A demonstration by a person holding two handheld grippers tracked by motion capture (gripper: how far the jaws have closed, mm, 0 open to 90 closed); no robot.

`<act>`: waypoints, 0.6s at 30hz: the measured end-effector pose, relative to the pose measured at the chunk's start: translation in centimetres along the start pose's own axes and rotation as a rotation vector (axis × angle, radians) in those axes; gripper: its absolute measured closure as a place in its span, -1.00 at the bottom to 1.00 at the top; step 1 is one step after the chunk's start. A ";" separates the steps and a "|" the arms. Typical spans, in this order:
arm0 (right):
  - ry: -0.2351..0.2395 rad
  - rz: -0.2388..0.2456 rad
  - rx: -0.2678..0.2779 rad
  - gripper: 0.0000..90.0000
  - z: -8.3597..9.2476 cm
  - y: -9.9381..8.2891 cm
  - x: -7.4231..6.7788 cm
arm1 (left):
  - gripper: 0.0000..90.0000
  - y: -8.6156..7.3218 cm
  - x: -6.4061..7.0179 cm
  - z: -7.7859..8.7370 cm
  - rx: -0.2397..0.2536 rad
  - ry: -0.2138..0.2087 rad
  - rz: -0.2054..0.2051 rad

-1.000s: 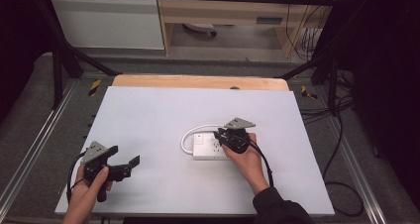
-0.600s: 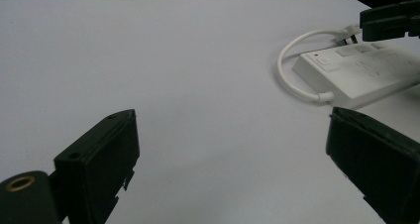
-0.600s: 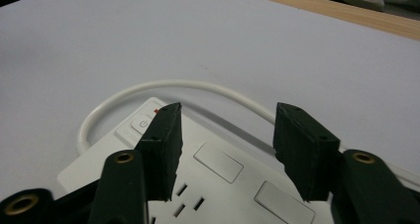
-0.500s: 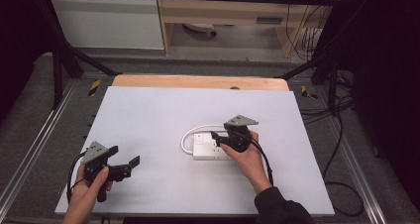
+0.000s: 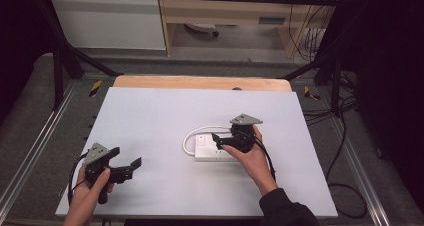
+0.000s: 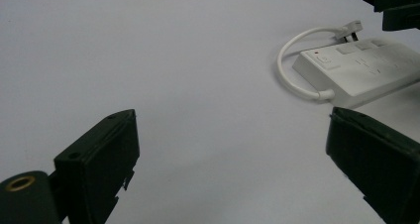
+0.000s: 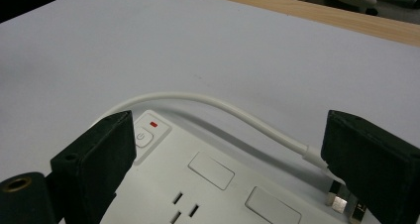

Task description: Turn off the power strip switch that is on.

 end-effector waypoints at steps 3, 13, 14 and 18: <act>0.008 -0.007 0.009 -0.86 0.3 0.1 0.1 | -0.86 0.0 0.0 0.0 0.000 0.002 -0.001; -0.044 0.009 0.026 -0.88 1.3 0.4 0.8 | -0.86 -0.1 0.1 -0.1 -0.010 0.002 -0.012; -0.048 0.011 0.035 -0.88 1.4 0.5 0.9 | -0.86 -0.1 0.1 -0.1 -0.010 0.002 -0.012; -0.048 0.006 0.050 -0.84 1.8 0.7 1.1 | -0.86 -0.2 0.0 -0.1 -0.013 0.006 -0.013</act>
Point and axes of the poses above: each handheld gripper's, and its own axes: z roughly backward along the jaws, y roughly out of its top, x roughly to its right, the point moved 9 cm from there along -z, roughly forward along the jaws, and after that the axes turned 10 degrees about -x, right-handed, at the moved point
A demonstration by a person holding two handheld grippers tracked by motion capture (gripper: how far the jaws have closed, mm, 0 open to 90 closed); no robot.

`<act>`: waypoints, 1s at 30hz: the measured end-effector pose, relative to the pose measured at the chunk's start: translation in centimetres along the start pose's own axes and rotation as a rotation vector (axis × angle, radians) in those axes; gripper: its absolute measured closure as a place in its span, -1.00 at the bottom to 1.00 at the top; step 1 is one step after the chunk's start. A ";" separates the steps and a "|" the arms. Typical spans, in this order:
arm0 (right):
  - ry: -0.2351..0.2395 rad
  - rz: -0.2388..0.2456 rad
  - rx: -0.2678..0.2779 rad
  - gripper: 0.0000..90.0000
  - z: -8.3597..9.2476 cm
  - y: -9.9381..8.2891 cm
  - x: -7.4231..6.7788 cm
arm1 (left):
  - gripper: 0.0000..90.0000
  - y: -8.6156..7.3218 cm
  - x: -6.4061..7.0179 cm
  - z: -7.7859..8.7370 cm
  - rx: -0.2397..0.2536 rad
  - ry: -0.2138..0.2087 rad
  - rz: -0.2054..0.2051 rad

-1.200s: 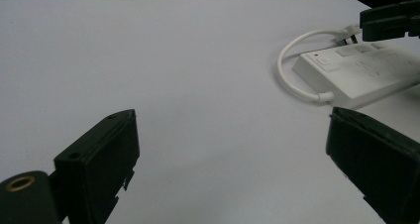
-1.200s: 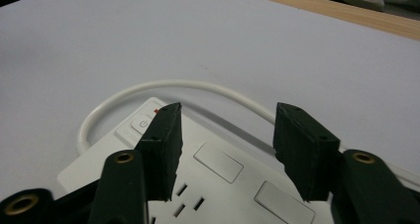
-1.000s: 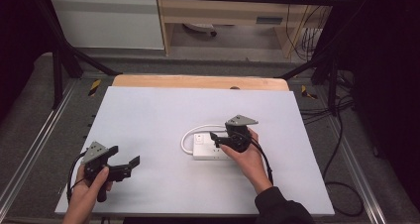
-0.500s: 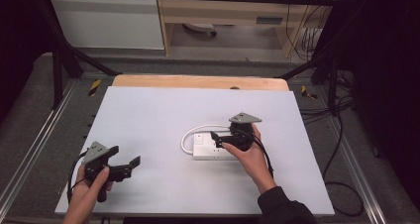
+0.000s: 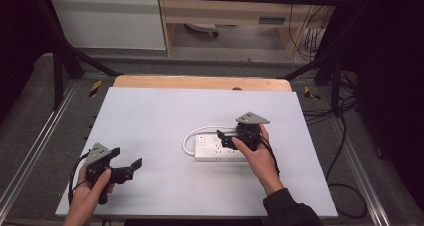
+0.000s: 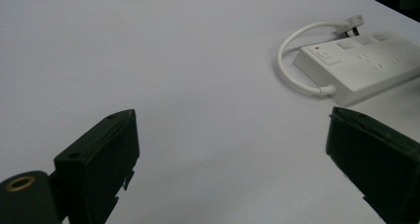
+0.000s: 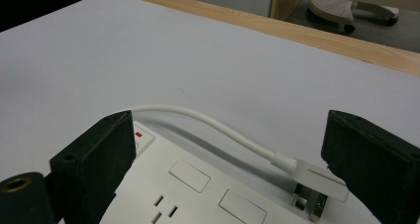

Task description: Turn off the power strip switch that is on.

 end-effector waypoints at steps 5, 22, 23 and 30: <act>-0.006 -0.010 0.013 -0.84 0.6 0.2 0.5 | -0.86 0.0 0.0 0.0 -0.002 0.002 -0.004; -0.013 -0.030 0.051 -0.91 3.2 0.2 2.8 | -0.86 -0.1 0.1 0.0 -0.004 0.002 -0.010; -0.014 -0.033 0.053 -0.92 3.4 0.2 2.9 | -0.86 -0.1 0.1 0.0 -0.005 0.002 -0.011; -0.017 -0.037 0.070 -0.94 4.5 0.0 3.6 | -0.86 -0.1 0.1 -0.1 -0.006 0.000 -0.015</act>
Point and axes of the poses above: each handheld gripper's, and its own axes: z roughly backward along the jaws, y roughly out of its top, x roughly to its right, the point moved 9 cm from there along -z, roughly forward along the jaws, and after that the axes turned 10 degrees about -x, right-handed, at the moved point
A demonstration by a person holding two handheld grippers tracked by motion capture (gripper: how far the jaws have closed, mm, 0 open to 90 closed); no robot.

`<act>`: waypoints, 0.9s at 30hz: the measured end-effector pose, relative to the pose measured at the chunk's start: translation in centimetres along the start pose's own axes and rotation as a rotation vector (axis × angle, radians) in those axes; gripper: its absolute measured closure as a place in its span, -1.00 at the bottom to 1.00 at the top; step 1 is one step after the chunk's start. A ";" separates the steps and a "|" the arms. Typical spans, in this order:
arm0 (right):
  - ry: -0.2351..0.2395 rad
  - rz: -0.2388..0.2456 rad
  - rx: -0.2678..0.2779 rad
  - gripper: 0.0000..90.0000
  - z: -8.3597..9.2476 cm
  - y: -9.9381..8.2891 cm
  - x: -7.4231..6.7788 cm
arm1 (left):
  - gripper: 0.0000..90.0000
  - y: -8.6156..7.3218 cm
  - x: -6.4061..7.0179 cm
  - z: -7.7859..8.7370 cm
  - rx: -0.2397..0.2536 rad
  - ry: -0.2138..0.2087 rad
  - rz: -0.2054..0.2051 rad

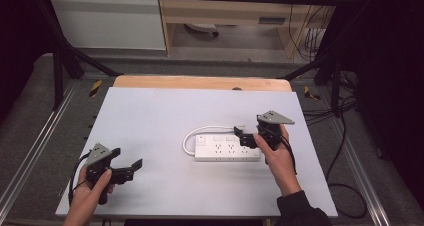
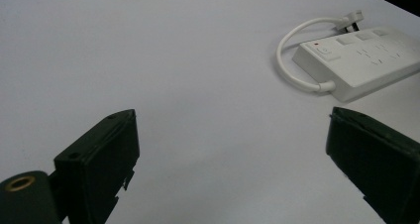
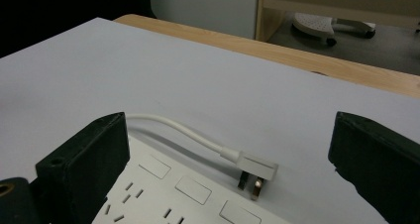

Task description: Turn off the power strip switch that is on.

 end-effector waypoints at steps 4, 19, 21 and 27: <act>-0.009 -0.006 0.013 -0.93 0.7 -0.1 0.6 | -0.86 0.0 -0.1 0.0 0.002 0.005 0.000; -0.034 -0.046 0.041 -0.89 3.3 -1.0 2.9 | -0.86 0.1 -0.1 0.1 0.012 0.001 0.006; -0.038 -0.048 0.041 -0.89 3.6 -1.2 3.2 | -0.86 0.1 -0.1 0.1 0.014 0.002 0.006; -0.056 -0.064 0.045 -0.89 4.6 -2.1 4.2 | -0.86 0.2 -0.2 0.1 0.020 0.004 0.009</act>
Point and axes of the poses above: each handheld gripper's, and its own axes: z roughly backward along the jaws, y roughly out of its top, x roughly to its right, the point moved 9 cm from there along -z, roughly forward along the jaws, and after that the axes turned 10 degrees about -x, right-handed, at the moved point
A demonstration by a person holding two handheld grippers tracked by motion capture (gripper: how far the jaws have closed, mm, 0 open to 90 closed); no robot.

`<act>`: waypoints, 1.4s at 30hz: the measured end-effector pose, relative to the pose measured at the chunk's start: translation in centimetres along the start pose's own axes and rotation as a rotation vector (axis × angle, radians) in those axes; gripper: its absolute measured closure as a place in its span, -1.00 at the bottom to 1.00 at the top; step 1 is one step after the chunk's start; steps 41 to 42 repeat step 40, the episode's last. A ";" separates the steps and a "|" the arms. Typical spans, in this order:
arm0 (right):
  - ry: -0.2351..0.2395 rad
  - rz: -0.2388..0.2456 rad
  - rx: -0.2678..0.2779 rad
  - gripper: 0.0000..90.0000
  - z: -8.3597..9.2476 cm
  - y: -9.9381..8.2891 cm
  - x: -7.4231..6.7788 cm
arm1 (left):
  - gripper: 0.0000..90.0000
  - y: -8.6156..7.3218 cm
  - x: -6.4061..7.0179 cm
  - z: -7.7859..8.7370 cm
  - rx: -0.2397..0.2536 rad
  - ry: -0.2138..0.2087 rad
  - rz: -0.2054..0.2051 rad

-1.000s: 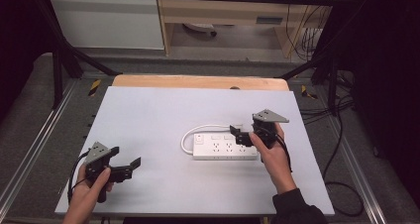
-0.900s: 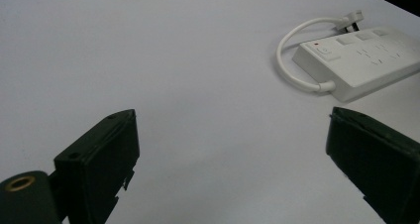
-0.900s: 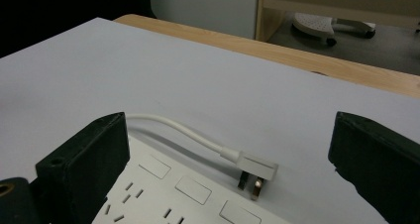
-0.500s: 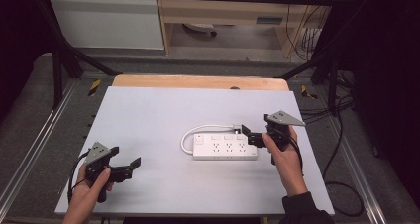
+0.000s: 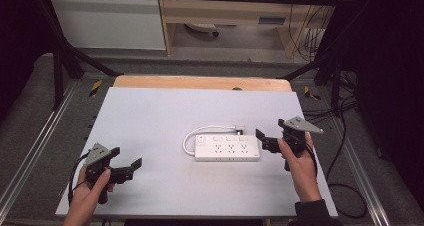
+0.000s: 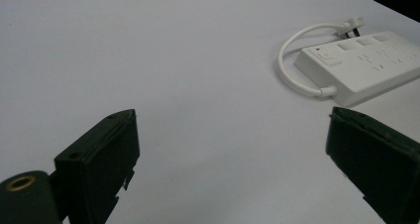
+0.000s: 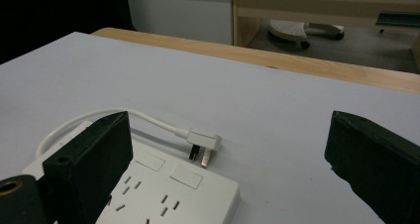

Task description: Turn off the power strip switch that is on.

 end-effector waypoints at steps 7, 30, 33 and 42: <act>-0.018 -0.021 0.005 -0.90 0.9 -0.9 1.2 | -0.86 0.1 -0.2 0.2 0.010 0.004 0.005; -0.061 -0.040 -0.006 -0.90 1.7 -4.4 3.8 | -0.86 -0.1 0.1 0.3 0.011 0.002 -0.020; -0.064 -0.040 -0.014 -0.90 1.5 -4.7 4.0 | -0.86 -0.1 0.1 0.3 0.013 0.001 -0.017; -0.064 -0.036 -0.086 -0.92 0.2 -6.4 4.1 | -0.86 0.0 0.0 0.1 0.013 0.001 -0.009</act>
Point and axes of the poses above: each handheld gripper's, and its own axes: z roughly backward along the jaws, y roughly out of its top, x roughly to its right, the point moved 9 cm from there along -z, roughly forward along the jaws, and after that the axes turned 10 degrees about -x, right-handed, at the moved point
